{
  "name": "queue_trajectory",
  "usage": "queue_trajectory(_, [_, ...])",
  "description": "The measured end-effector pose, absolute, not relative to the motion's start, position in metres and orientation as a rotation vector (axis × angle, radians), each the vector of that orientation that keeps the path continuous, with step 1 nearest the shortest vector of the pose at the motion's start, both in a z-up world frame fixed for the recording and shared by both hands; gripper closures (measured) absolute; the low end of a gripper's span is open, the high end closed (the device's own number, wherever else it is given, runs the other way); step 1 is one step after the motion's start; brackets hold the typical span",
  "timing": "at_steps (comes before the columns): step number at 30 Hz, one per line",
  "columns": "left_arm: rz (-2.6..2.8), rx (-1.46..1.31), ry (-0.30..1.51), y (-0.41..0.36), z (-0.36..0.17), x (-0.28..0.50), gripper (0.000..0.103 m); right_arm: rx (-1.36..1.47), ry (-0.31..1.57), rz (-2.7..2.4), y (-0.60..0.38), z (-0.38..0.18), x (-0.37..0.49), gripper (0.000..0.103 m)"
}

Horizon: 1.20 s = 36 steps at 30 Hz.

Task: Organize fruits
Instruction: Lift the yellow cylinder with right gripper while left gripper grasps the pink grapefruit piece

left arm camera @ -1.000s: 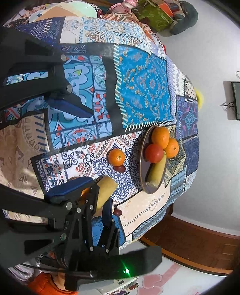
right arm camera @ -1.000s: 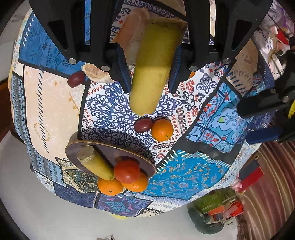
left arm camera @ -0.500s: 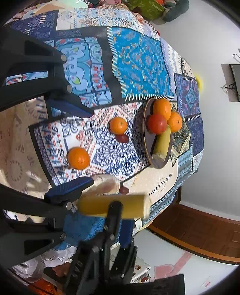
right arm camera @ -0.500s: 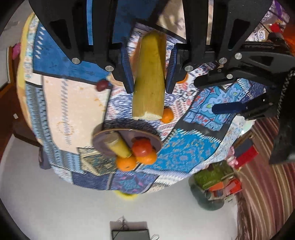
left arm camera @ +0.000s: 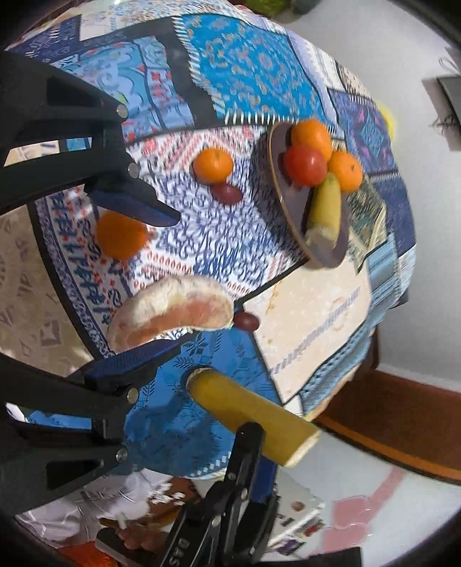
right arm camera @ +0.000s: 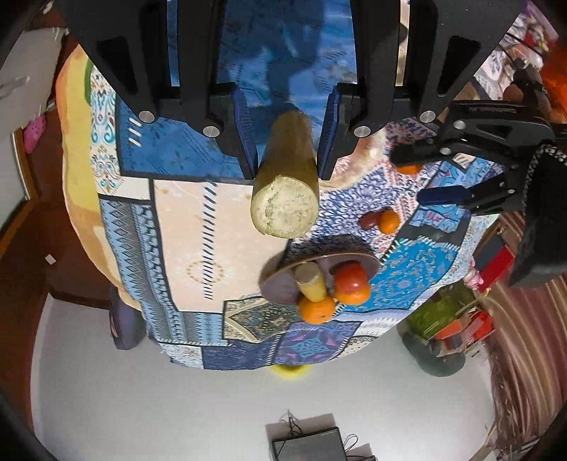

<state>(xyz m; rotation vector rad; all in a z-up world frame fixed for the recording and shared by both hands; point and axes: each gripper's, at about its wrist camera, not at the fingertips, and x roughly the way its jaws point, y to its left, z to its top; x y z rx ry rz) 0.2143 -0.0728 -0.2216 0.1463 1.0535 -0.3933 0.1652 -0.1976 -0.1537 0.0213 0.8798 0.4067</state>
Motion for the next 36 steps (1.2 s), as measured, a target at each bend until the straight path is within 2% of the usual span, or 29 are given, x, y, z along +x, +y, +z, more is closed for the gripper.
queue_trajectory(6, [-0.416,0.184,1.101,-0.097,-0.243,0.225,0.038,0.064,0.888,0.432,-0.206,-0.168,0.168,0.071])
queue_trajectory(11, [-0.409,0.176,1.135,-0.104,-0.258,0.236,0.046,0.09,0.879,0.451,-0.211,-0.171,0.172,0.071])
queue_trajectory(17, [-0.405,0.171,1.13,-0.105,-0.271,0.239,0.046,0.085,0.872,0.459,-0.211,-0.172,0.172,0.071])
queue_trajectory(20, [-0.389,0.157,1.123,-0.104,-0.272,0.244,0.058,0.086,0.872,0.459,-0.211,-0.172,0.173,0.071])
queue_trajectory(28, [-0.384,0.095,1.122,-0.093,-0.263,0.243,0.062,0.082,0.871,0.46,-0.209,-0.169,0.173,0.071])
queue_trajectory(36, [-0.328,0.058,0.978,-0.061,-0.212,0.239,0.062,0.048,0.83,0.456,-0.202,-0.149,0.178,0.071])
